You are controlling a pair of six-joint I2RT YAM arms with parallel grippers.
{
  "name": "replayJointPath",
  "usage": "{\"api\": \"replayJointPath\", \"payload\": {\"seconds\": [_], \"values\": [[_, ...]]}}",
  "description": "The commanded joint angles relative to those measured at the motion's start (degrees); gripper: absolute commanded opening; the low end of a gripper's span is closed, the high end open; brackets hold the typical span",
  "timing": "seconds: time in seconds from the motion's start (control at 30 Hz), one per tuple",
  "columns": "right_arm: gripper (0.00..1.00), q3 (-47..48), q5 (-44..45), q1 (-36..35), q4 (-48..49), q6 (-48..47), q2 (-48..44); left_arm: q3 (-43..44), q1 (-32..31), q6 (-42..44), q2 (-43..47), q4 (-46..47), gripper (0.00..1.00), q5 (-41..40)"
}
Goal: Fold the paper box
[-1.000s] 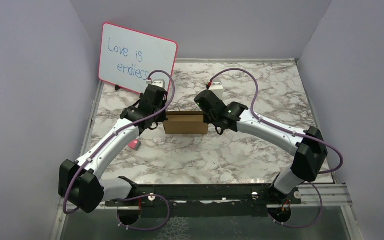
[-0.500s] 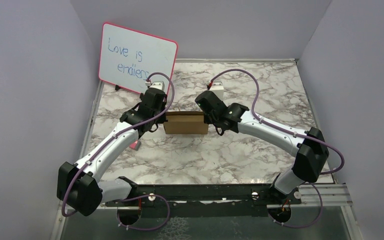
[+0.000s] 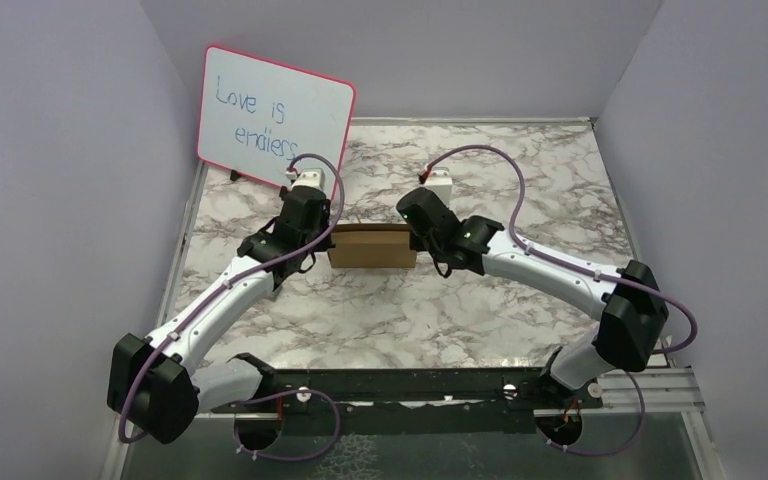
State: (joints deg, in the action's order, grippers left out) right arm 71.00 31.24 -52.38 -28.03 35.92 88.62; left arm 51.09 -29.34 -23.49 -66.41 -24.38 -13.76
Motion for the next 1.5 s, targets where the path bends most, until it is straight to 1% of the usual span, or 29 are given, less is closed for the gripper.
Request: {"api": "replayJointPath", "payload": {"seconds": [0.0, 0.3, 0.57, 0.63, 0.9, 1.0, 1.1, 1.2, 1.27, 1.33, 1.47], "values": [[0.01, -3.01, 2.03, -0.60, 1.56, -0.05, -0.96, -3.29, -0.19, -1.39, -0.30, -1.20, 0.00, 0.58], [0.01, -8.06, 2.68, -0.61, 7.07, 1.44, -1.14, -7.00, -0.27, -3.16, 0.27, 2.24, 0.00, 1.99], [0.01, -11.45, 2.20, -0.62, 8.98, 0.34, -2.67, -11.65, -0.23, -5.10, 2.18, 5.93, 0.00, 1.61], [0.03, -11.23, 1.82, -0.62, 8.77, 0.06, -3.34, -12.75, -0.22, -5.44, 2.46, 6.42, 0.00, 1.27], [0.39, -7.46, 0.54, -0.53, 8.30, -1.36, -7.84, -13.54, -0.34, -5.57, 3.36, 6.62, 0.00, -0.08], [0.47, -6.12, -0.26, -0.40, 9.70, -4.18, -9.20, -13.42, -0.50, -5.20, 3.32, 6.63, 0.00, -0.32], [0.59, -4.68, -2.10, -0.09, 11.92, -7.41, -10.28, -13.36, -0.70, -4.96, 3.53, 6.68, 0.00, -0.52], [0.67, -2.63, -3.11, -0.09, 13.66, -10.92, -9.47, -13.19, -0.93, -4.73, 3.52, 6.58, 0.00, -0.65], [0.68, -1.79, -4.06, -0.09, 16.25, -14.12, -8.14, -13.01, -1.06, -4.50, 3.40, 6.55, 0.00, -0.68], [0.67, 0.15, -4.23, -0.01, 17.27, -15.85, -5.81, -12.82, -1.19, -4.31, 3.29, 6.52, 0.00, -0.87], [0.60, 4.41, -2.96, 0.00, 16.65, -16.66, -0.71, -12.59, -1.65, -4.04, 3.24, 6.19, 0.00, -1.56]]}}
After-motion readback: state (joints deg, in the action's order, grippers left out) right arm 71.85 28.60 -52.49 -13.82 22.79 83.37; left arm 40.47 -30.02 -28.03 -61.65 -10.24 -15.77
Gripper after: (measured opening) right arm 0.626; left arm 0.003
